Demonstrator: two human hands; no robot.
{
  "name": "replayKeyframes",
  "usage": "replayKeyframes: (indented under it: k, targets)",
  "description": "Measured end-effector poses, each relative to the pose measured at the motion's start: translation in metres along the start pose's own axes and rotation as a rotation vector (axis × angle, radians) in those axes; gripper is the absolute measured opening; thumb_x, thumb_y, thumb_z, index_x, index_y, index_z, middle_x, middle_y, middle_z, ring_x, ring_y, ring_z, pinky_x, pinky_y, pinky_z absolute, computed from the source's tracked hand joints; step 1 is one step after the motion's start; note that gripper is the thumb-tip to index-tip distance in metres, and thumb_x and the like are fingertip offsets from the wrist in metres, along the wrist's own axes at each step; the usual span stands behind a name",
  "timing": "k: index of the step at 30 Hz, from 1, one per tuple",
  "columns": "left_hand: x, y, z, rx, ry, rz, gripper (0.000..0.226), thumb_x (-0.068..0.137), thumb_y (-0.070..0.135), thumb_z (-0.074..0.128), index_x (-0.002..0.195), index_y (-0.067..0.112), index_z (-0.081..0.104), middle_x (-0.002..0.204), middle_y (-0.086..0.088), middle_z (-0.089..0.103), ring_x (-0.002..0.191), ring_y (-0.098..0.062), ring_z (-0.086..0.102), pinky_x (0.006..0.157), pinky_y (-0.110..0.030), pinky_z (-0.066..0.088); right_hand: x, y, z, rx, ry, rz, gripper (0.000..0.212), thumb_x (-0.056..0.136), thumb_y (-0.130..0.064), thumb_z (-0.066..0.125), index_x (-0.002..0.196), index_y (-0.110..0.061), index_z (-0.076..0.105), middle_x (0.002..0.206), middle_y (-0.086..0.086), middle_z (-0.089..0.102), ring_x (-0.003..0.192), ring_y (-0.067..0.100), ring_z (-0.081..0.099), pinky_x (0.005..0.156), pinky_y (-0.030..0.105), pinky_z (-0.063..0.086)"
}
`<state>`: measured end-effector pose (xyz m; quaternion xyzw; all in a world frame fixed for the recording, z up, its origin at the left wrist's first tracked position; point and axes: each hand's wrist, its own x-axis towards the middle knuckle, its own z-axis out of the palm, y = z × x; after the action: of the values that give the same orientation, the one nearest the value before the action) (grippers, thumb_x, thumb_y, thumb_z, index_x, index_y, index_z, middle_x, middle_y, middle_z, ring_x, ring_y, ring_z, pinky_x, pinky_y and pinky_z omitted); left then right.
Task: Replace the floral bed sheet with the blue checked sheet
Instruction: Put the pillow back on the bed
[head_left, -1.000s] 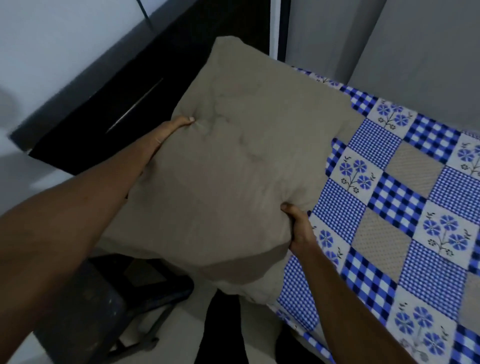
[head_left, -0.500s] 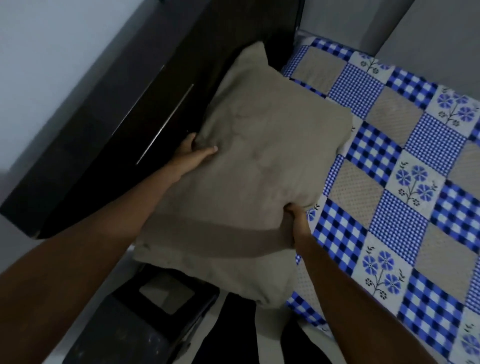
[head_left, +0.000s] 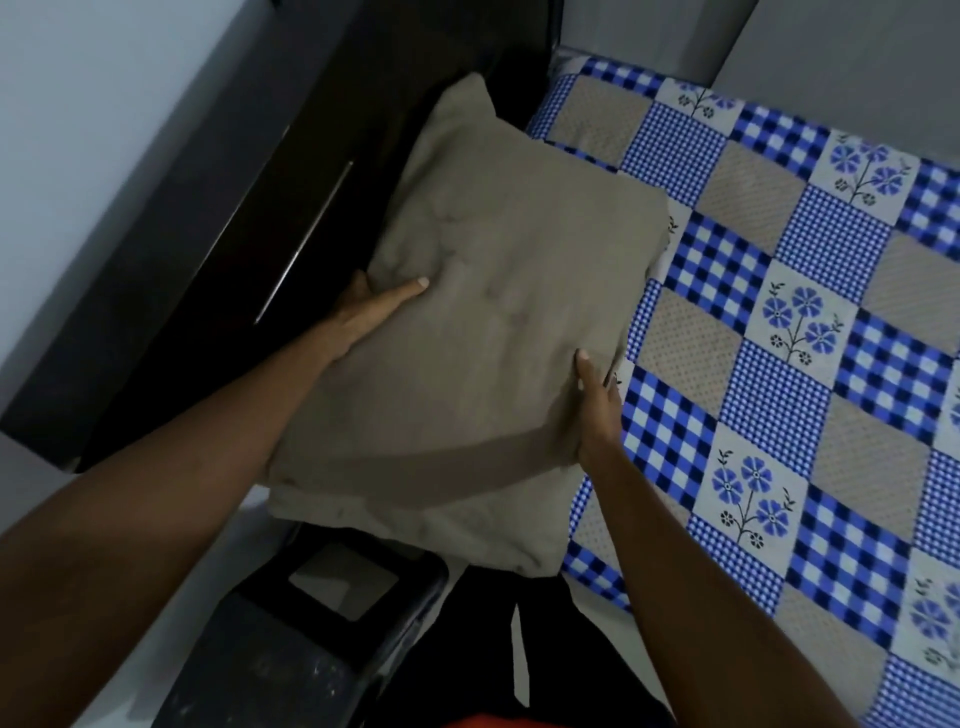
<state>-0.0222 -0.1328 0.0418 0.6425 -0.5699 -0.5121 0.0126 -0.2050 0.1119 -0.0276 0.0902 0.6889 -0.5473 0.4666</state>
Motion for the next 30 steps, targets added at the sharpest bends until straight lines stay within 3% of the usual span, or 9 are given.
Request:
replayKeyframes:
  k: [4,7,9,11,16,21,24,26,30]
  targets:
    - [-0.018,0.021,-0.003,-0.029,-0.044,0.159,0.077,0.070,0.052,0.083,0.137,0.024,0.055,0.125,0.007,0.064,0.109,-0.012,0.062,0.092,-0.028,0.048,-0.008,-0.014,-0.017,0.030,-0.171,-0.065,0.068,0.084,-0.047,0.074,0.142,-0.023,0.049,0.125,-0.012,0.063,0.116,0.011,0.059,0.102,0.033,0.047]
    - [-0.029,0.046,-0.008,-0.094,-0.121,0.247,0.084,0.063,0.051,0.086,0.136,0.024,0.056,0.124,0.006,0.066,0.110,-0.012,0.064,0.101,-0.037,0.049,-0.010,-0.030,-0.036,0.043,-0.266,-0.081,0.055,0.079,-0.037,0.081,0.128,-0.026,0.060,0.116,-0.009,0.072,0.108,0.013,0.068,0.097,0.039,0.053]
    - [-0.032,0.067,-0.008,-0.112,-0.152,0.285,0.080,0.067,0.047,0.086,0.137,0.025,0.055,0.125,0.006,0.066,0.113,-0.013,0.063,0.103,-0.039,0.048,-0.014,-0.048,-0.045,0.081,-0.279,-0.113,0.033,0.085,-0.020,0.077,0.111,-0.031,0.060,0.100,-0.014,0.075,0.093,0.006,0.072,0.084,0.031,0.057]
    - [-0.030,0.092,-0.006,-0.132,-0.145,0.323,0.067,0.078,0.036,0.081,0.138,0.023,0.054,0.126,0.006,0.065,0.113,-0.011,0.062,0.102,-0.036,0.048,-0.008,-0.066,-0.049,0.105,-0.255,-0.163,0.039,0.085,-0.017,0.077,0.112,-0.036,0.056,0.105,-0.013,0.073,0.093,0.006,0.071,0.080,0.028,0.057]
    - [0.005,0.166,0.007,-0.143,-0.160,0.405,0.070,0.074,0.037,0.084,0.136,0.022,0.056,0.126,0.005,0.066,0.114,-0.013,0.063,0.102,-0.038,0.049,0.030,-0.127,-0.039,0.172,-0.179,-0.238,0.083,0.068,-0.036,0.089,0.140,-0.030,0.048,0.126,-0.006,0.068,0.113,0.019,0.067,0.098,0.048,0.053]
    - [0.073,0.262,0.028,-0.225,-0.110,0.470,0.066,0.069,0.039,0.086,0.128,0.020,0.063,0.118,0.004,0.069,0.106,-0.013,0.067,0.092,-0.032,0.054,0.103,-0.210,-0.017,0.139,-0.095,-0.298,0.095,0.072,-0.053,0.082,0.151,-0.025,0.036,0.137,-0.003,0.058,0.120,0.020,0.059,0.106,0.047,0.048]
    - [0.123,0.295,0.037,-0.125,0.002,0.445,0.068,0.071,0.037,0.084,0.130,0.015,0.057,0.120,0.002,0.064,0.106,-0.016,0.062,0.091,-0.031,0.052,0.155,-0.244,0.004,-0.056,-0.026,-0.306,0.096,0.086,-0.059,0.066,0.159,-0.023,0.015,0.156,0.006,0.037,0.139,0.027,0.042,0.116,0.048,0.034]
    - [0.151,0.294,0.043,0.105,0.047,0.394,0.070,0.076,0.034,0.080,0.136,0.016,0.049,0.129,-0.004,0.057,0.107,-0.020,0.056,0.092,-0.032,0.048,0.188,-0.245,0.016,-0.334,-0.024,-0.328,0.089,0.094,-0.054,0.057,0.160,-0.025,0.005,0.163,0.009,0.022,0.147,0.031,0.027,0.120,0.050,0.025]
    - [0.187,0.235,0.067,0.428,-0.027,0.252,0.092,0.071,0.051,0.082,0.145,0.020,0.039,0.145,-0.007,0.048,0.126,-0.029,0.051,0.102,-0.036,0.044,0.211,-0.202,0.028,-0.721,-0.125,-0.273,0.077,0.094,-0.058,0.055,0.157,-0.033,0.019,0.163,0.006,0.016,0.147,0.034,0.024,0.117,0.051,0.027]
